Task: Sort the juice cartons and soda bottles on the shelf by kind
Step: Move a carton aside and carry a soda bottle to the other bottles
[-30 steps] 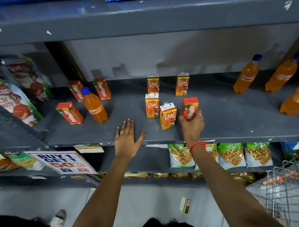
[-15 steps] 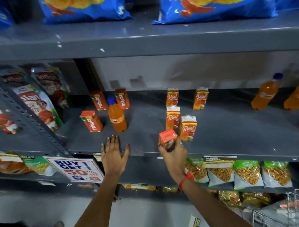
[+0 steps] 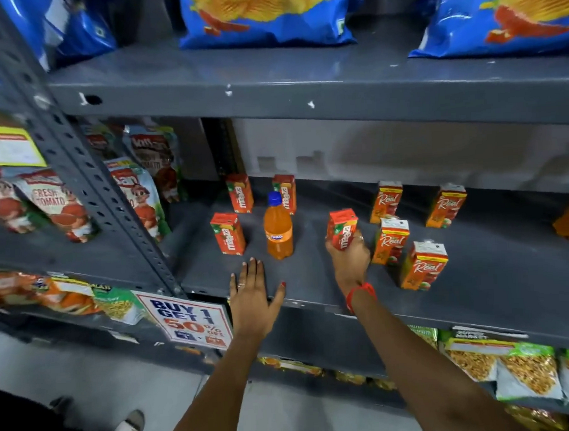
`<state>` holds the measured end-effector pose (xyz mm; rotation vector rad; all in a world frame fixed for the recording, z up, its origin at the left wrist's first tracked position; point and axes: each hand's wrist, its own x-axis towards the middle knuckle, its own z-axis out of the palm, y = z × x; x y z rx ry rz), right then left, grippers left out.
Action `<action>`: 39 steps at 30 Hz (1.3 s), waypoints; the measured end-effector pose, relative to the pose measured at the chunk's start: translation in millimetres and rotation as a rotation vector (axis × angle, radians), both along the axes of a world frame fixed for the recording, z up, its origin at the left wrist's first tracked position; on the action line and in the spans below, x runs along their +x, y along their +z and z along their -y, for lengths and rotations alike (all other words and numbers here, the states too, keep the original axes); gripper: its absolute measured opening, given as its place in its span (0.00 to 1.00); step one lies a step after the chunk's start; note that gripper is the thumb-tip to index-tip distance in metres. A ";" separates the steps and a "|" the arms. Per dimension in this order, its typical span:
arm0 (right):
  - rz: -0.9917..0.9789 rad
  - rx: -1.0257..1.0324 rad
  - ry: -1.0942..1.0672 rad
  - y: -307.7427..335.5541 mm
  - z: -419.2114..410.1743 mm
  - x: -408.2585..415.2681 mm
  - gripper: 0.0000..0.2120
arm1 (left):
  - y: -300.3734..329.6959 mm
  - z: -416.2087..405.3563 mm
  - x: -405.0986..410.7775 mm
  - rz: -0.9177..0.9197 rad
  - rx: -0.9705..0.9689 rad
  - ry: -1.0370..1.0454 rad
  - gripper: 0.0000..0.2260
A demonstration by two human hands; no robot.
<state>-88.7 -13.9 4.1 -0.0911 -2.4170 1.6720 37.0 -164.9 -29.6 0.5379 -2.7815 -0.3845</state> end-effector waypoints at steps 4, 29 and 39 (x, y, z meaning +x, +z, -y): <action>-0.086 -0.116 -0.025 2.7 1.4 17.0 0.31 | -2.8 0.8 0.3 -0.029 0.003 -0.001 0.33; 0.013 -0.151 0.443 16.0 26.0 47.4 0.25 | -4.9 1.9 0.3 -0.012 -0.052 -0.027 0.31; -0.097 -0.101 0.057 -5.3 -73.0 105.4 0.25 | 4.4 -77.8 -11.7 0.058 -0.045 -0.232 0.28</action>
